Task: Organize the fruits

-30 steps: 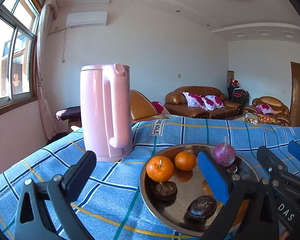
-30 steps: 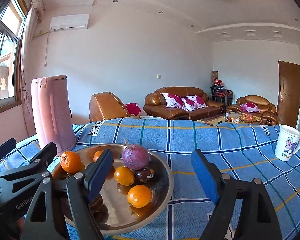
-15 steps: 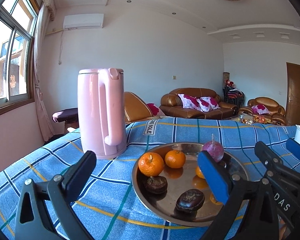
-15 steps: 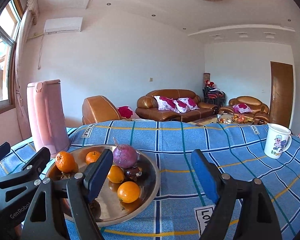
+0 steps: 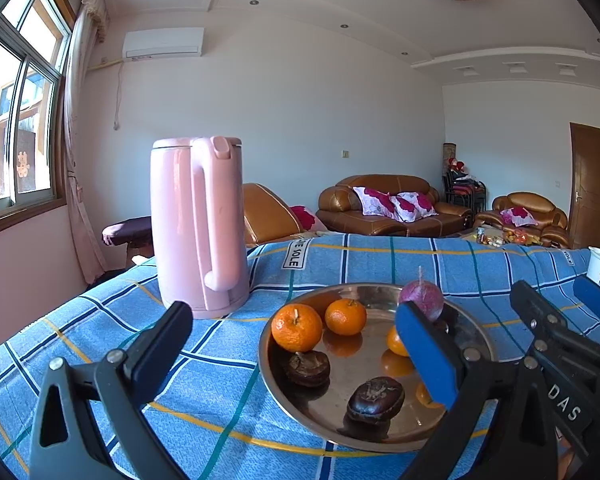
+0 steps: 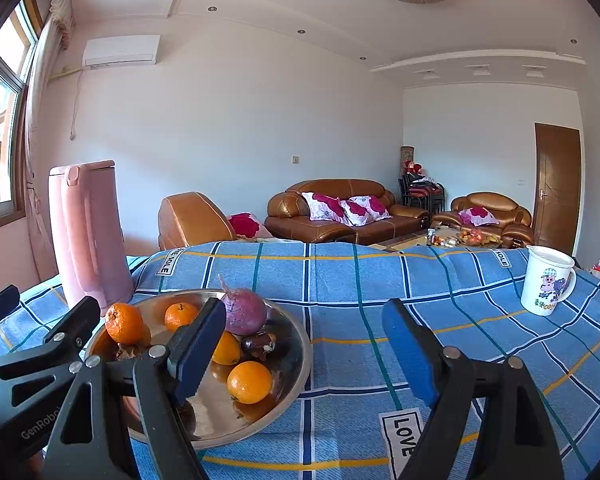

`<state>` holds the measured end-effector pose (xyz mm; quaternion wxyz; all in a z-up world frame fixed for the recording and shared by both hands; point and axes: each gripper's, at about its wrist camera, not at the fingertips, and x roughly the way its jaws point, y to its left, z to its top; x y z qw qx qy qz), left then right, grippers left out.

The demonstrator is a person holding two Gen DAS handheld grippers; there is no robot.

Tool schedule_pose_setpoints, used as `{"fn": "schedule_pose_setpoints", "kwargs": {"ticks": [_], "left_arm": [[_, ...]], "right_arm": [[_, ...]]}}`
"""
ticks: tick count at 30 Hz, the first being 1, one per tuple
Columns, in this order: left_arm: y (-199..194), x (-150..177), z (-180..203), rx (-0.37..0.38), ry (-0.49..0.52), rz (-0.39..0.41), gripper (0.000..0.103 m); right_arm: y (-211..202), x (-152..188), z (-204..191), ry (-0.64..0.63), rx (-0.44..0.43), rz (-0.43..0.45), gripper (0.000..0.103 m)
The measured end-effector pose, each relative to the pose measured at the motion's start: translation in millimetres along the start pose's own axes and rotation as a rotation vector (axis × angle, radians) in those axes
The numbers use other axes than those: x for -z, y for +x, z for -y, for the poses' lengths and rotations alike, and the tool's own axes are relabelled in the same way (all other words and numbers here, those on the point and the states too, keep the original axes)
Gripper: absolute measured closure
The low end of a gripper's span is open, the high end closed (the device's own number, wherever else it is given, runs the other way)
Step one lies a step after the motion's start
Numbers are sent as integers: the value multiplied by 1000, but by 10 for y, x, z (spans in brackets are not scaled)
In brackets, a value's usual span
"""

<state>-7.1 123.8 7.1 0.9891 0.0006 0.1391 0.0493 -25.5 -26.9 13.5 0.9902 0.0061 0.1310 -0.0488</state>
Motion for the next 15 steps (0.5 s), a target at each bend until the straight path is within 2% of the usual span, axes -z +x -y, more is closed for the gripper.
{"fn": "schedule_pose_setpoints", "kwargs": {"ticks": [15], "left_arm": [[22, -3, 33, 16, 2, -9, 0]], "right_arm": [[-43, 1, 13, 4, 21, 2, 21]]}}
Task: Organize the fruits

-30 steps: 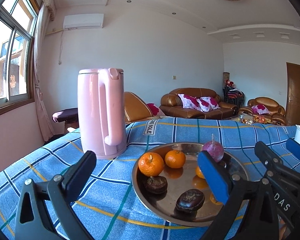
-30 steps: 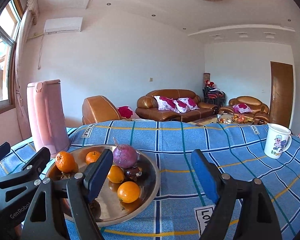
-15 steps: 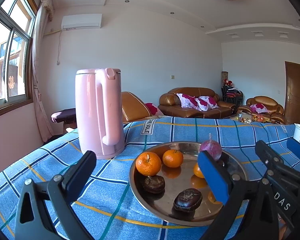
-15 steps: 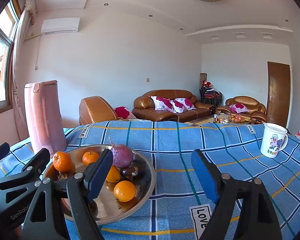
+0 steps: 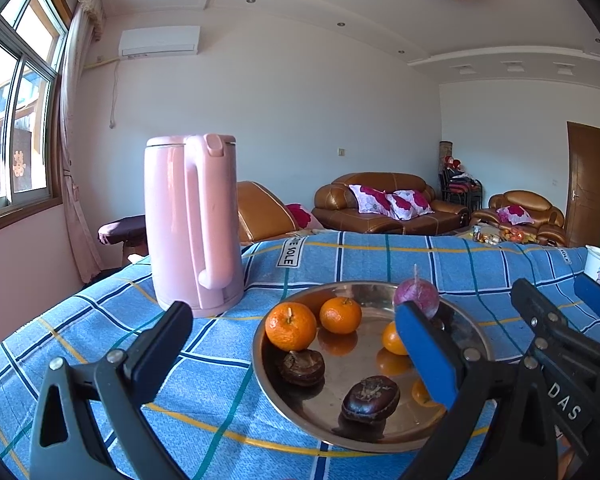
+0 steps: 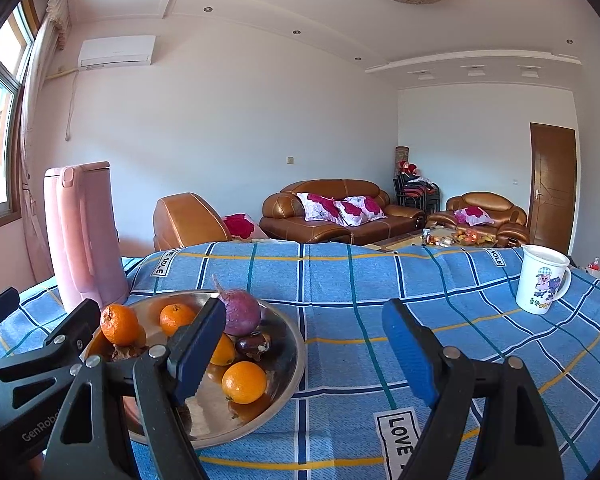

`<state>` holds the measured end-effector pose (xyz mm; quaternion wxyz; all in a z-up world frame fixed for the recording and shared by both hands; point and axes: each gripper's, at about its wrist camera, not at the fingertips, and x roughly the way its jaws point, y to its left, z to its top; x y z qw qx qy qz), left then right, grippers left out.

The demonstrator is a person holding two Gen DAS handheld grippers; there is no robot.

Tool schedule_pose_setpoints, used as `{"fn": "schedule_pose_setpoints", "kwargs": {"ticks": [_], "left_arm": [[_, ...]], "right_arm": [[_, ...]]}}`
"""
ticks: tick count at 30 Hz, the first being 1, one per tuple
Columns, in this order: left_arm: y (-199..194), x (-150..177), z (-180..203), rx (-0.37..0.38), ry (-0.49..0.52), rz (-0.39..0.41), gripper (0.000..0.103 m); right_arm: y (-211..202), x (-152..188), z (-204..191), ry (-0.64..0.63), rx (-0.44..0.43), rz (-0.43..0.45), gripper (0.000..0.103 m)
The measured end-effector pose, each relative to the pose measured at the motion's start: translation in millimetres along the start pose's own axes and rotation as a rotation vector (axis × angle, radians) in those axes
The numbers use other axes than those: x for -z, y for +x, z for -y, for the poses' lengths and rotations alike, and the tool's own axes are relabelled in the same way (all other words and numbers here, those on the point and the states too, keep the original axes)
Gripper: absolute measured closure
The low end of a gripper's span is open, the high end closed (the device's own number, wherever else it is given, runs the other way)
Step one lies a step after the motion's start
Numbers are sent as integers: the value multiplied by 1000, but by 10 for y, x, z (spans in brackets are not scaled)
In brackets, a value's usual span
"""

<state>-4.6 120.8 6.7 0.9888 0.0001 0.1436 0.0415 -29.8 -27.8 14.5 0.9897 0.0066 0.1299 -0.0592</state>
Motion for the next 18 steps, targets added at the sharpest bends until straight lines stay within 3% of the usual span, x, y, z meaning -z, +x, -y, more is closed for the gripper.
{"fn": "schedule_pose_setpoints", "kwargs": {"ticks": [18], "left_arm": [[2, 4, 19, 4, 3, -1, 0]], "right_arm": [[-15, -14, 18, 1, 16, 3, 21]]}}
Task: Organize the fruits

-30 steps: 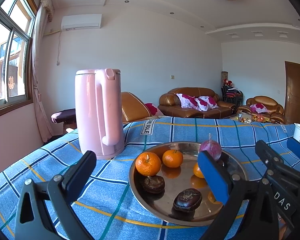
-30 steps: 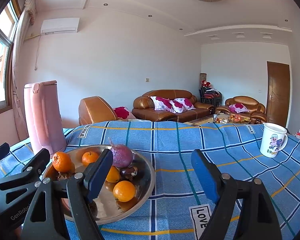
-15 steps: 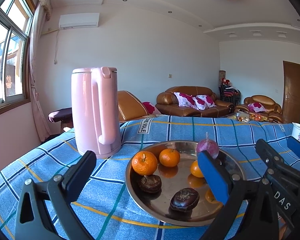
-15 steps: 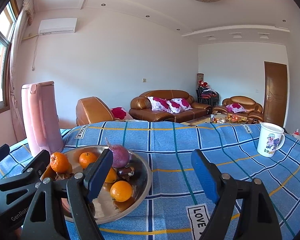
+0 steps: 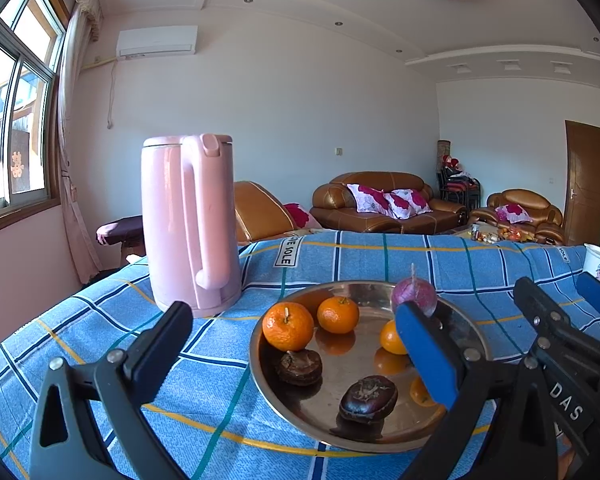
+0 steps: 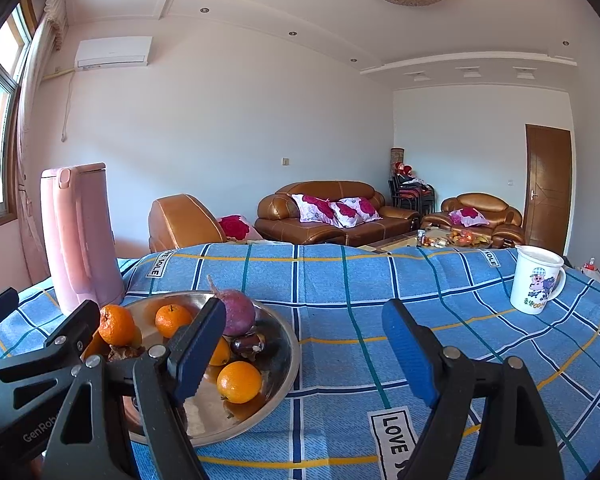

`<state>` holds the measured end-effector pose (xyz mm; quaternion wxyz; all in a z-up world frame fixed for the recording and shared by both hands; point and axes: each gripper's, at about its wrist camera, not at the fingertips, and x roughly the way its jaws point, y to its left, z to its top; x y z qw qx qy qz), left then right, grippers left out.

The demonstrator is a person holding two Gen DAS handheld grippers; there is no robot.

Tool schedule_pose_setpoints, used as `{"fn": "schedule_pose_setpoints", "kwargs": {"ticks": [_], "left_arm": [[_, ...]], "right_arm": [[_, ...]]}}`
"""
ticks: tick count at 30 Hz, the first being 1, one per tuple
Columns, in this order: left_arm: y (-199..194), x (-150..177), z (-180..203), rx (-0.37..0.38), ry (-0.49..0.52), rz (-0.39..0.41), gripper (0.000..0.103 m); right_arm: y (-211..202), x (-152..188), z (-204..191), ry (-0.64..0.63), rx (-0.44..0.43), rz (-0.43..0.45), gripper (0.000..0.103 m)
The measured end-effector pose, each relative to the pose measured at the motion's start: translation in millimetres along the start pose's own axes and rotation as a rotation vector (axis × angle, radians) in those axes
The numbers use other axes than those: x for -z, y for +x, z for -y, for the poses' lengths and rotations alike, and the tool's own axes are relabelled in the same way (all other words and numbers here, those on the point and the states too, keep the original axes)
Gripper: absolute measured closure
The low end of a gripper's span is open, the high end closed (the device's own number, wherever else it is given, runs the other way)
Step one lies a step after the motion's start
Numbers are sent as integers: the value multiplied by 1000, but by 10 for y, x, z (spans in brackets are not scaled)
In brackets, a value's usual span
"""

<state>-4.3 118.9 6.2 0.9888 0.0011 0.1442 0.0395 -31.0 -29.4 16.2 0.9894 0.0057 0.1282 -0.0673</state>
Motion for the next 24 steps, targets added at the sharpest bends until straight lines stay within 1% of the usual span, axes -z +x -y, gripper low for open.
{"fn": "schedule_pose_setpoints", "kwargs": {"ticks": [12, 17, 24], "left_arm": [[-3, 0, 2, -1, -2, -1, 0], [7, -4, -8, 20, -5, -4, 1], [22, -6, -8, 23, -2, -4, 1]], "right_arm": [[0, 2, -2, 0, 0, -1, 21], [2, 2, 0, 0, 2, -3, 21], [20, -1, 11, 0, 7, -9, 21]]}}
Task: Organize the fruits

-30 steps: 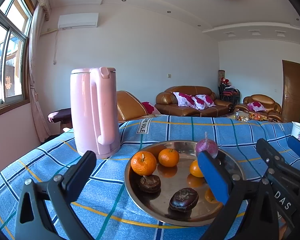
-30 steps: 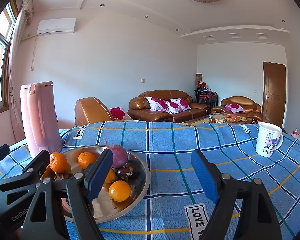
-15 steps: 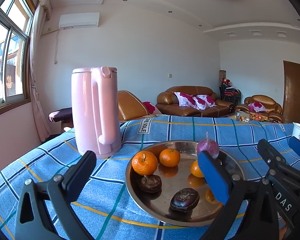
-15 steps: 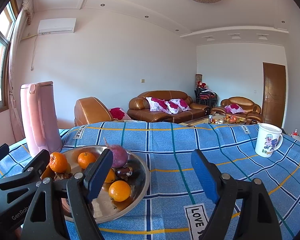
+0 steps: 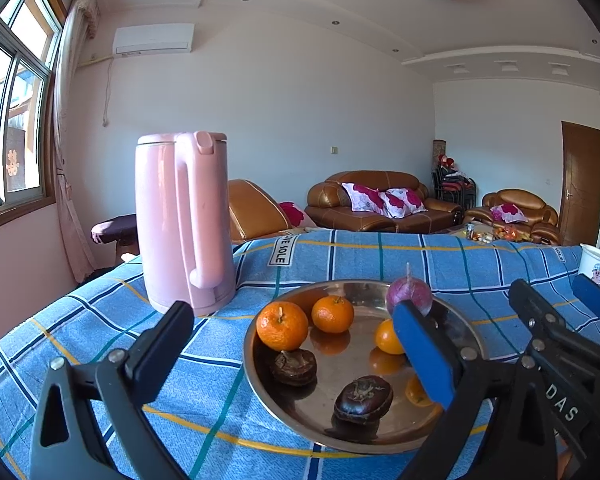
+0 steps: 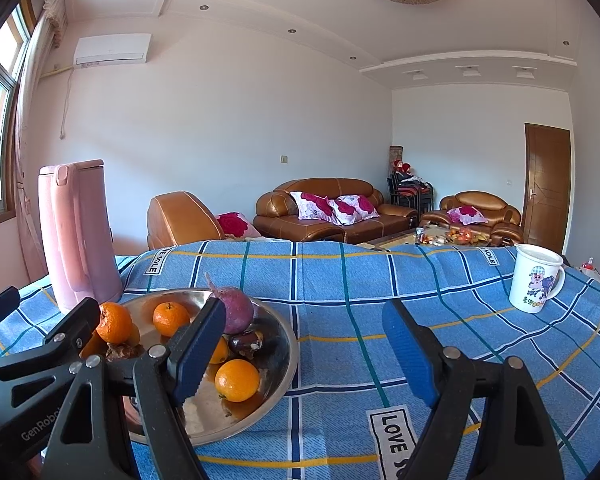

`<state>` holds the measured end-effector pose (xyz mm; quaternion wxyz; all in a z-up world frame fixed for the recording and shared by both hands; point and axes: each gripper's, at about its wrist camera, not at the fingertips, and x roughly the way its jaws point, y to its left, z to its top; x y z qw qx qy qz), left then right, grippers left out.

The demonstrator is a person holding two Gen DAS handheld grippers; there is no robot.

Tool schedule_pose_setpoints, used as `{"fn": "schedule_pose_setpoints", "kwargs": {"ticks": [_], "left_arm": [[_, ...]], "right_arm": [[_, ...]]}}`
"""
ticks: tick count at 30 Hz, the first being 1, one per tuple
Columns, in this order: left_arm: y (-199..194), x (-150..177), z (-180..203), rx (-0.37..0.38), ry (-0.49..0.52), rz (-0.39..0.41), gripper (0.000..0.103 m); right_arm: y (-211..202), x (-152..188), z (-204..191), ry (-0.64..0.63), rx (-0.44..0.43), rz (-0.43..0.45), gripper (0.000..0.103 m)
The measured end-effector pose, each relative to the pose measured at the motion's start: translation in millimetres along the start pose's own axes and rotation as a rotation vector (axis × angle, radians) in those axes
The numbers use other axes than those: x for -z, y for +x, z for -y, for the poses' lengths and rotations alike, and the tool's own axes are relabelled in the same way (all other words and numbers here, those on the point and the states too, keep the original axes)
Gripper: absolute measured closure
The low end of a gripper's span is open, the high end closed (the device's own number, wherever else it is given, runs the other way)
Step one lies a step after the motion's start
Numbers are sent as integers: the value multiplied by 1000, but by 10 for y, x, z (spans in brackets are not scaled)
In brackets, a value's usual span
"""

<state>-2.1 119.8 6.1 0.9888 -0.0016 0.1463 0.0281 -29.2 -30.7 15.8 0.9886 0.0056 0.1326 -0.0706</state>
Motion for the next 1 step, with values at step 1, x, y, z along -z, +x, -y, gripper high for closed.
{"fn": "schedule_pose_setpoints", "kwargs": {"ticks": [1], "left_arm": [[-3, 0, 1, -3, 0, 0, 1]], "right_arm": [[2, 1, 3, 0, 0, 0, 21]]}}
